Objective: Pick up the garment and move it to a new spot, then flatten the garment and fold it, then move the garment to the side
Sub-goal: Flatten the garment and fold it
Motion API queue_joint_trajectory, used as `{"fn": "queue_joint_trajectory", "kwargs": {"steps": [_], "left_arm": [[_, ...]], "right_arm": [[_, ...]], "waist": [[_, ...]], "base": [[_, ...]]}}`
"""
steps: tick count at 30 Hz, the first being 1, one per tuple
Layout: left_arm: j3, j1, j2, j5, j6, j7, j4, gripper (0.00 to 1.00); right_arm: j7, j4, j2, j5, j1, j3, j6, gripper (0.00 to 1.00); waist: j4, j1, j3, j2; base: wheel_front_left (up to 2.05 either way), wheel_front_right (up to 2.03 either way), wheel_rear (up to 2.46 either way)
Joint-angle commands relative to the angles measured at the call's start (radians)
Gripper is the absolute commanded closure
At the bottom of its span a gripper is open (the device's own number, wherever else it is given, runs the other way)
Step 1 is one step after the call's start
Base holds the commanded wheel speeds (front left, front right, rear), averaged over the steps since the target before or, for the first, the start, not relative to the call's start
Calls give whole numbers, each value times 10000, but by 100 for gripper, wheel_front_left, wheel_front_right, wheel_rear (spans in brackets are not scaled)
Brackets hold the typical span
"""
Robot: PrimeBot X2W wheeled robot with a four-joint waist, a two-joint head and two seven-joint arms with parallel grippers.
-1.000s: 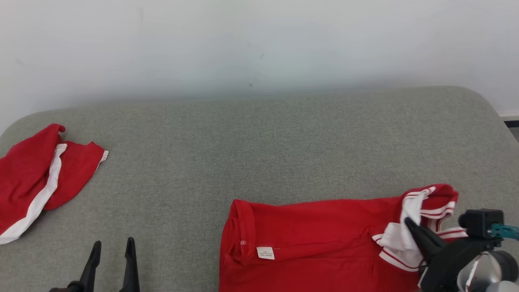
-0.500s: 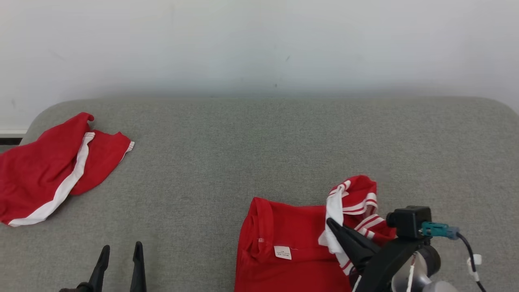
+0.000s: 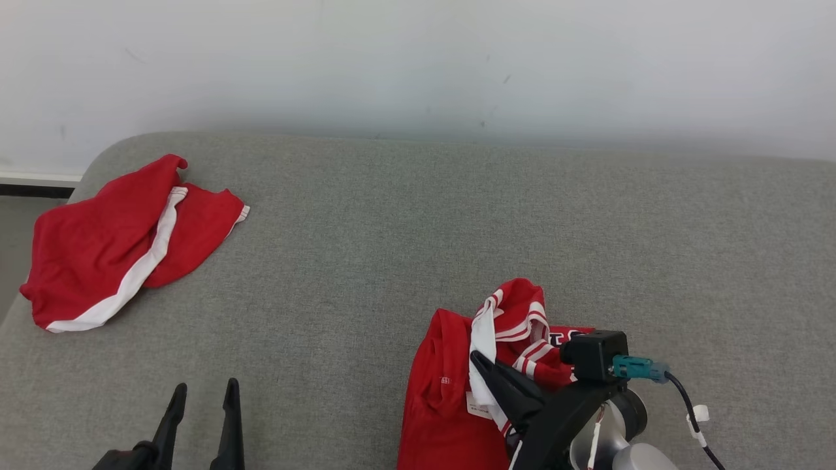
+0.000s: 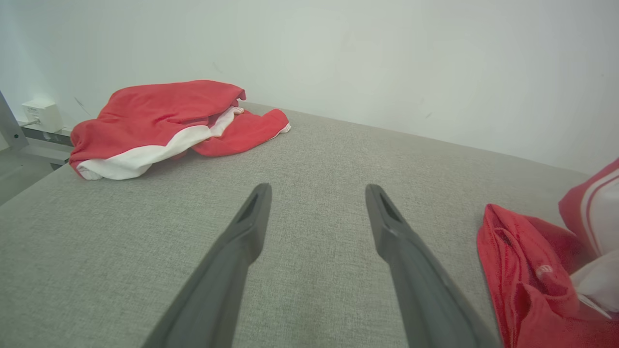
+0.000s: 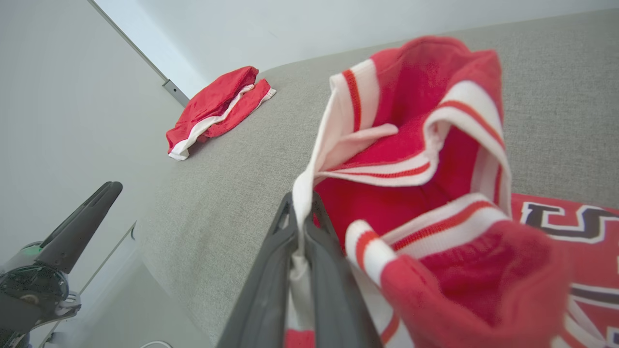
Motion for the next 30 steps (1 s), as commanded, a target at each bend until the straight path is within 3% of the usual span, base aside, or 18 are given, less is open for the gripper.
{"fn": "queue_joint_trajectory", "kwargs": {"steps": [1,8,18,30], "left_arm": [[49,-137,-2,-121,-14,-8,28,0],[248,-22,-2,-35,-47,-8,86,0],[434,52,-3,43,-46,-8,-241,0],[529,103,-3,93,-11,-8,-529,0]], "right_arm": [[-144,50,11,-31,-140,11,-24,0],[-1321,-222,-346,-151,-354,-248,-24,0],[-3187,-1179,-704,-720,666,-2217,-24,0],[-4718,-1643,-311,-1546,2157,-3466,-24,0]], "waist": [[27,0,50,0],[-322,0,0,0],[-988,0,-25,0],[-1336,0,-33,0]], "base": [[0,0,0],[0,0,0],[0,0,0],[0,0,0]]}}
